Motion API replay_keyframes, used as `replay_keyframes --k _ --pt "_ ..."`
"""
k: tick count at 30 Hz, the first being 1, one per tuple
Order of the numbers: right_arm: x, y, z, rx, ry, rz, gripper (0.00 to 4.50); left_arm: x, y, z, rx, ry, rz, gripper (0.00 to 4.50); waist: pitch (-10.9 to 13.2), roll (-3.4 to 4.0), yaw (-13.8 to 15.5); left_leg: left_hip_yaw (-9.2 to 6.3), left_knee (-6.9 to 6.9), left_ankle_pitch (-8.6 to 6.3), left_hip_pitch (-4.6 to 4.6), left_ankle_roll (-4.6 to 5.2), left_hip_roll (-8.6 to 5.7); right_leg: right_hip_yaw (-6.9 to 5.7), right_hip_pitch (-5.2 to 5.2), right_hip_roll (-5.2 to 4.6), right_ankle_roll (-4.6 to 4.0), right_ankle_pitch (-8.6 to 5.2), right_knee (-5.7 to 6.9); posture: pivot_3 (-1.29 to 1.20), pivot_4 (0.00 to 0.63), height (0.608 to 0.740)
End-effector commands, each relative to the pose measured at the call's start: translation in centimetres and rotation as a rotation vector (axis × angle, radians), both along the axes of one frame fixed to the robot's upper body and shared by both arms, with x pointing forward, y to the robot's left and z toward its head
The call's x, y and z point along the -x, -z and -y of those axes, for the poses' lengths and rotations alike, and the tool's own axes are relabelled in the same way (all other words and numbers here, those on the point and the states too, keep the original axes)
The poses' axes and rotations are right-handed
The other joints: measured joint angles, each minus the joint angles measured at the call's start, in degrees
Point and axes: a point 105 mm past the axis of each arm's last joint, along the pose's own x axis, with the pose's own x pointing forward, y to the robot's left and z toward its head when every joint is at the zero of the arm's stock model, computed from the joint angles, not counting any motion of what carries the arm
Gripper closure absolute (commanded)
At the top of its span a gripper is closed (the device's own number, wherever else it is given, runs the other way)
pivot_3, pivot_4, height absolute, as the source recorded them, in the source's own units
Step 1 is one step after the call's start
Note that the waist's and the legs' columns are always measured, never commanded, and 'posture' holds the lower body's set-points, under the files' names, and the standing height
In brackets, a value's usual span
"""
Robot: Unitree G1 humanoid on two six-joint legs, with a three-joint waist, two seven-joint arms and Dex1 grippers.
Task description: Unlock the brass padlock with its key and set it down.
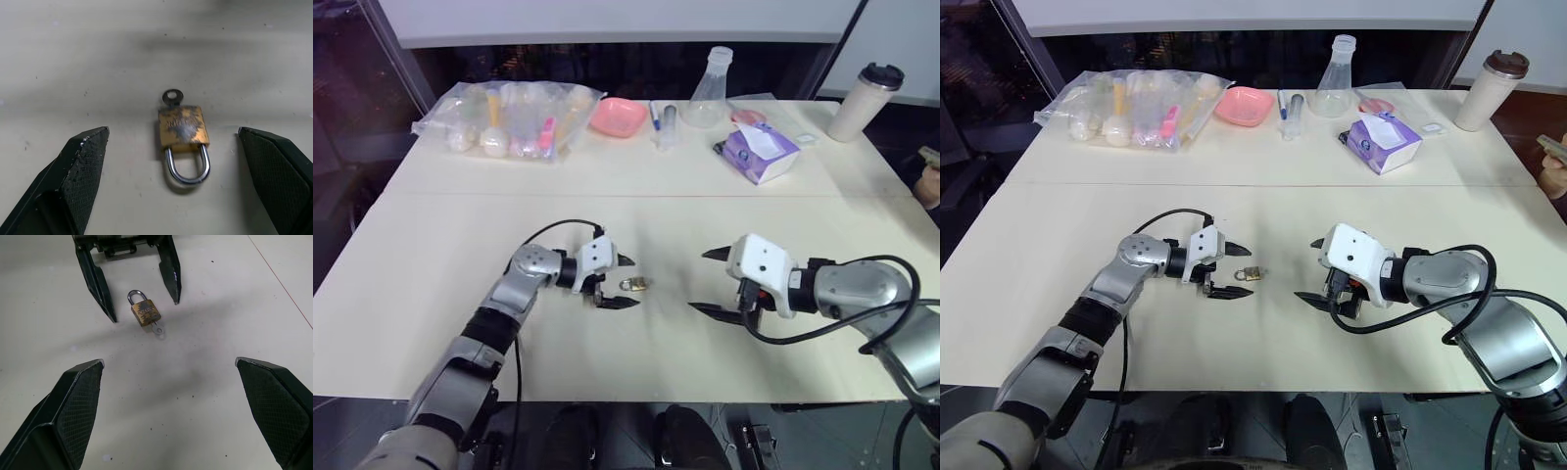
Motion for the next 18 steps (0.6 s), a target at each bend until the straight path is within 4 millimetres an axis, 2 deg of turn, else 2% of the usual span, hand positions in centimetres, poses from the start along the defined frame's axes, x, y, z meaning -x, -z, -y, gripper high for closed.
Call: replay_keyframes --k 1,3,4,7,12,13,18 --pt "0.2 -1.1 -0.1 0.007 -0.01 0.054 0.0 -0.3 0.9 0.2 -0.041 -0.021 0.01 0.08 -0.01 0.0 0.35 0.0 0.02 0.0 0.03 0.0 0.0 0.0 0.04 0.0 0.0 0.0 0.0 0.0 0.15 0.715" --pt "0.2 -1.1 -0.1 0.008 -0.01 0.055 0.0 -0.2 1.1 0.2 -0.043 -0.018 0.009 0.08 -0.01 0.0 0.75 0.0 0.04 0.0 0.07 0.0 0.0 0.0 0.08 0.0 0.0 0.0 0.0 0.0 0.15 0.715" --pt "0.2 -1.1 -0.1 0.009 -0.012 0.056 0.0 0.0 1.1 0.2 -0.044 -0.015 0.007 0.32 -0.01 0.0 0.9 0.0 0.04 0.0 0.07 0.0 0.0 0.0 0.09 0.0 0.0 0.0 0.0 0.0 0.15 0.715" --pt "0.2 -1.1 -0.3 0.009 -0.019 0.056 0.0 0.3 1.3 0.1 -0.043 -0.005 -0.004 1.34 -0.02 0.0 0.95 0.0 0.05 0.0 0.07 0.0 0.0 0.0 0.1 -0.01 0.0 0.0 0.0 0.0 0.15 0.715" --pt "0.2 -1.1 -0.5 0.006 -0.029 0.056 0.0 0.5 1.3 -0.2 -0.045 -0.011 -0.005 3.52 -0.02 0.0 0.89 -0.01 0.06 0.0 0.09 0.0 0.0 0.0 0.11 -0.02 0.0 0.01 0.02 0.0 0.15 0.715" --pt "0.2 -1.1 -0.5 0.006 -0.031 0.056 0.0 0.5 1.3 -0.3 -0.046 -0.013 -0.005 3.76 -0.02 0.0 0.88 -0.01 0.05 0.0 0.09 0.0 0.0 0.0 0.1 -0.01 0.0 0.01 0.02 0.0 0.15 0.715" --pt "-0.1 -1.2 -1.5 -0.005 -0.057 0.077 0.0 -0.7 0.0 -1.9 -0.039 -0.069 0.012 3.76 -0.02 0.0 0.59 -0.01 0.05 0.0 0.1 0.0 0.01 0.0 0.09 0.0 0.0 0.0 0.04 0.0 0.15 0.715"
